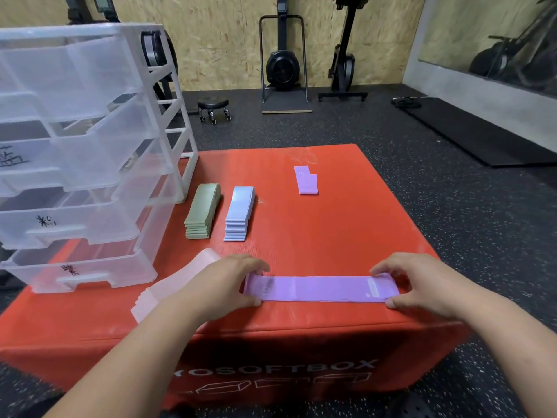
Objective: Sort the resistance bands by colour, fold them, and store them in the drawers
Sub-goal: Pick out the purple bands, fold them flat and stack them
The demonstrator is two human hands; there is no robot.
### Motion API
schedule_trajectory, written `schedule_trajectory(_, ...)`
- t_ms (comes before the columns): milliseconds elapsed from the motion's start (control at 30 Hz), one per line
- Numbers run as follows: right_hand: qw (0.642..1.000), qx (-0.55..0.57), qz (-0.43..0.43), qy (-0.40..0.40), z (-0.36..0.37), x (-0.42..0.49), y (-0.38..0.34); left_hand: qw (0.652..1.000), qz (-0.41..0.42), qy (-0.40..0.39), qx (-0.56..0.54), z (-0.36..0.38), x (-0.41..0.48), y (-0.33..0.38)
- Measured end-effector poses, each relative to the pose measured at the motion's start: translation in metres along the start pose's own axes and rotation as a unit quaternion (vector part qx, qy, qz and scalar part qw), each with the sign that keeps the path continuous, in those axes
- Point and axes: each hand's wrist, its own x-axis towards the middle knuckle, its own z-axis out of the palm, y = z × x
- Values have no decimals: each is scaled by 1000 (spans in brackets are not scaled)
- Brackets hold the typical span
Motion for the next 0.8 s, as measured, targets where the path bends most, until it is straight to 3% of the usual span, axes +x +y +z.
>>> schedule_trajectory(167,999,31,2,-29,-9,12,-4,1000,5,-29,-8,-6,8,-1)
schedule_trajectory(400,994,40,18,100,-21,81,-40,1000,-3,6,-15,-10,55,4)
schedule_trajectory(500,992,33,34,120,-5,127,-56,1000,-5,18,-18,1,79,5)
schedule_trajectory(800,989,-80,112,55,24,241,-82,998,3,31,56,34,121,1)
